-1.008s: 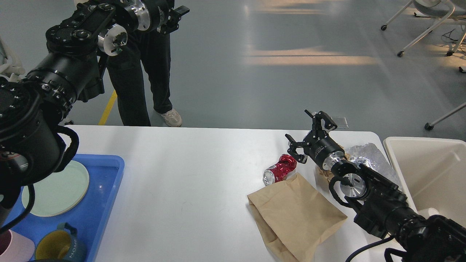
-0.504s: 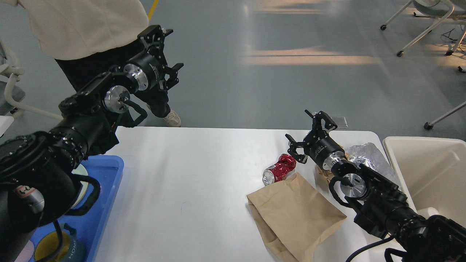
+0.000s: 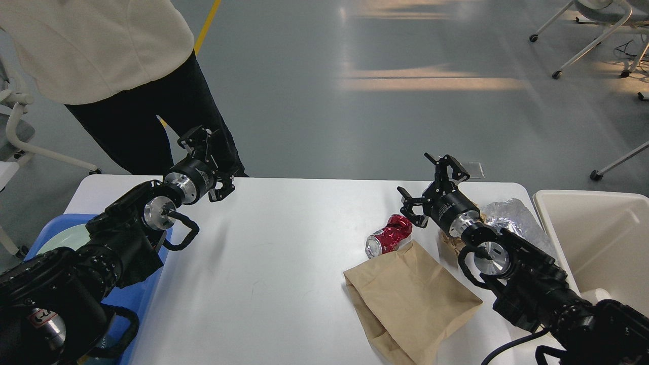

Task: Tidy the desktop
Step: 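Open the left gripper and raise it up away from the tray, then lift the right gripper up and away from the paper bag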

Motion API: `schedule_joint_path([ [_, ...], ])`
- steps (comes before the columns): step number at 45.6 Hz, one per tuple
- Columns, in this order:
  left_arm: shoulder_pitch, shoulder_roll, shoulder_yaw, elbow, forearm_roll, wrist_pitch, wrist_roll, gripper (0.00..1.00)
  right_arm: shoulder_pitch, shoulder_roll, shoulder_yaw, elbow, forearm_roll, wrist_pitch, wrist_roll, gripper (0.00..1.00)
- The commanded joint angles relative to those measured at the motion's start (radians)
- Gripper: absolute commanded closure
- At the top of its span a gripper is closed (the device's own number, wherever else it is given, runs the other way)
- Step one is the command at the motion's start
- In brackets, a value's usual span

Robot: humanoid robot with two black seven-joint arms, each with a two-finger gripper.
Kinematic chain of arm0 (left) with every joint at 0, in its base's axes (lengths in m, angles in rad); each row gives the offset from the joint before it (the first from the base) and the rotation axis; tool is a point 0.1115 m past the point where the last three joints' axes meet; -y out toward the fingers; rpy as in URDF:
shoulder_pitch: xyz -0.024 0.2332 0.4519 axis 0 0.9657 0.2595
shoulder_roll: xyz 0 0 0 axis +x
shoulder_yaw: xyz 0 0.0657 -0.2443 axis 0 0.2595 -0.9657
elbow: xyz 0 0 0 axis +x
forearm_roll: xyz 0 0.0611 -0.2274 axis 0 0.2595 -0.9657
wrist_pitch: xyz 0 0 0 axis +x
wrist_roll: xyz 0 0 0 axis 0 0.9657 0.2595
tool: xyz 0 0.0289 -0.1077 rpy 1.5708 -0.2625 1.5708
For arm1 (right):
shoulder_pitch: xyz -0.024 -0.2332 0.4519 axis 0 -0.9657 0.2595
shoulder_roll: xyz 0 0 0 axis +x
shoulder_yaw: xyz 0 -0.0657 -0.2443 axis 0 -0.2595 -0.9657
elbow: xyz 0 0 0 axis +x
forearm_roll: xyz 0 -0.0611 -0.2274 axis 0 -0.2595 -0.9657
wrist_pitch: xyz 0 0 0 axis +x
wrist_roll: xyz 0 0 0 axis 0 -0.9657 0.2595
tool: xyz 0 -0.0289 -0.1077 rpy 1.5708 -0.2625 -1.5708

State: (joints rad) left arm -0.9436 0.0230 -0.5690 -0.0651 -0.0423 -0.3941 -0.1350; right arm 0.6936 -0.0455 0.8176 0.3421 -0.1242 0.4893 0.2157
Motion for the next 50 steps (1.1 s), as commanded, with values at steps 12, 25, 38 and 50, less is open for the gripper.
schedule_joint_path([
  [12, 0.055, -0.001, 0.000, 0.001, -0.002, -0.011, -0.365, 0.03, 0.000, 0.000, 0.000, 0.000, 0.000, 0.000, 0.001, 0.00],
  [25, 0.083, -0.001, 0.000, -0.010, -0.002, -0.015, -0.514, 0.03, 0.000, 0.001, 0.000, 0.000, 0.000, 0.000, 0.001, 0.00],
  [38, 0.083, -0.001, 0.000, -0.010, -0.002, -0.015, -0.515, 0.03, 0.000, 0.000, 0.000, 0.000, 0.000, 0.000, 0.001, 0.00],
  [50, 0.083, -0.001, 0.000, -0.010, -0.002, -0.015, -0.515, 0.03, 0.000, 0.000, 0.000, 0.000, 0.000, 0.000, 0.001, 0.00],
])
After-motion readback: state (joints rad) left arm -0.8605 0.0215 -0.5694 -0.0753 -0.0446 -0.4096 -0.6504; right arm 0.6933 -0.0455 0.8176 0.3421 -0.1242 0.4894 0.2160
